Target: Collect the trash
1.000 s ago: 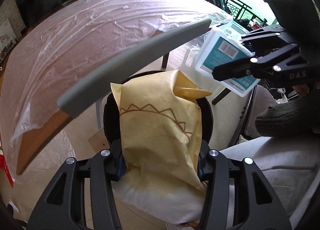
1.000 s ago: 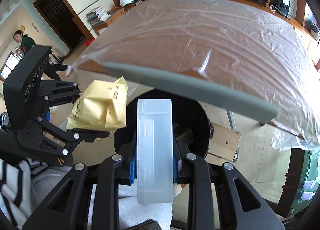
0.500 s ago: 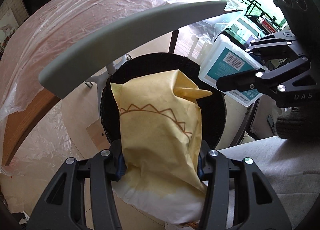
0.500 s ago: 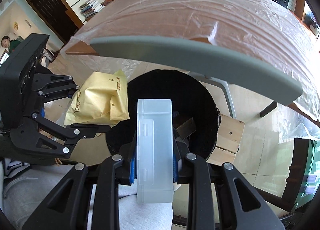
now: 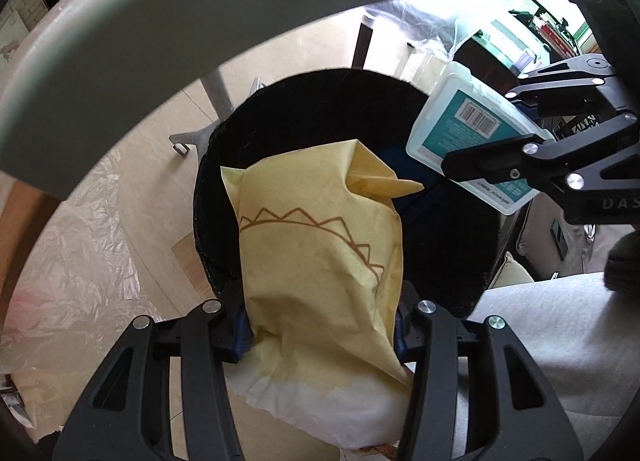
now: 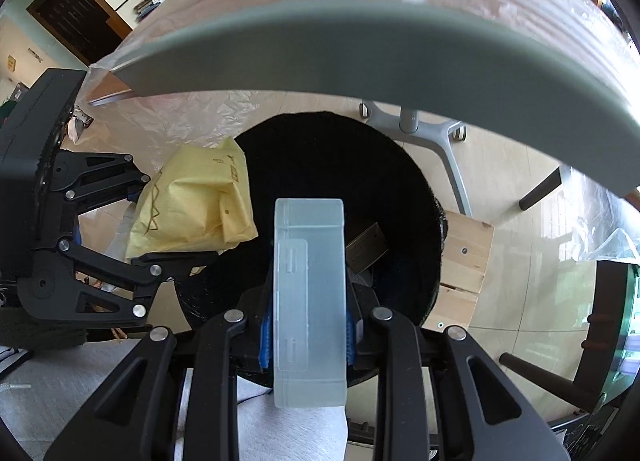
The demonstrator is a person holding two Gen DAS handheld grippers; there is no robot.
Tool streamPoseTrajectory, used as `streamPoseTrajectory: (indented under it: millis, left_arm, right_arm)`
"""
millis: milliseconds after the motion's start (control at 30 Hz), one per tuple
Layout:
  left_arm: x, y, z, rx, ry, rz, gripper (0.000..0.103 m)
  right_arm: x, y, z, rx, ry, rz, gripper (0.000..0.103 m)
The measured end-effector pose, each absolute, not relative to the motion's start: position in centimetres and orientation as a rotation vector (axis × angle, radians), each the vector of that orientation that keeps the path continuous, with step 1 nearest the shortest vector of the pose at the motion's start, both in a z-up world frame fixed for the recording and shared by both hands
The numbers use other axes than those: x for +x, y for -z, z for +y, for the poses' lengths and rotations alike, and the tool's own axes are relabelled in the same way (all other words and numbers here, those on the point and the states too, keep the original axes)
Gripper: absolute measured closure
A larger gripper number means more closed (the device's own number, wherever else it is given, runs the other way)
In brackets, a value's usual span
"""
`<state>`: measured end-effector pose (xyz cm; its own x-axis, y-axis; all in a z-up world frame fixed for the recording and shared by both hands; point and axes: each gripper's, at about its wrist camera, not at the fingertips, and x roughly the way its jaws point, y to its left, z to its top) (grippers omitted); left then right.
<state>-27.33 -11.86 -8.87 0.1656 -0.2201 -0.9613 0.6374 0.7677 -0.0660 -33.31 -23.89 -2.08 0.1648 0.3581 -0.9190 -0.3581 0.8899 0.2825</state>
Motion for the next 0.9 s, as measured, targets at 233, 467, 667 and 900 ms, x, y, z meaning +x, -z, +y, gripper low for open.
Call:
streamPoseTrajectory:
  millis: [233,467,667,900]
  left_arm:
    - [-26.6,9.4,-10.9,0.359,0.612,1.29,0.022]
    - [-27.0,2.7,-8.6,0.247,0.683,1.207,0.022]
    - [-23.6,-6.7,-5.6,0.114,0.639,0.905,0.002]
    - [-10.8,-6.0,-2.1,0.068,0.267,0.821,0.002]
  right_arm:
    - [-33.6,1.7,-24.9,0.056,-0.492,1.309,0.023]
    - [-34.4,-3.8,-27.8,0.093,-0.48,1.253,0.022]
    - [-31.0,-12.0,-31.7,0.119,-0.405,1.018,0.004]
    - [-19.7,-12.1,-37.6,0.114,-0.126,0.888,0.004]
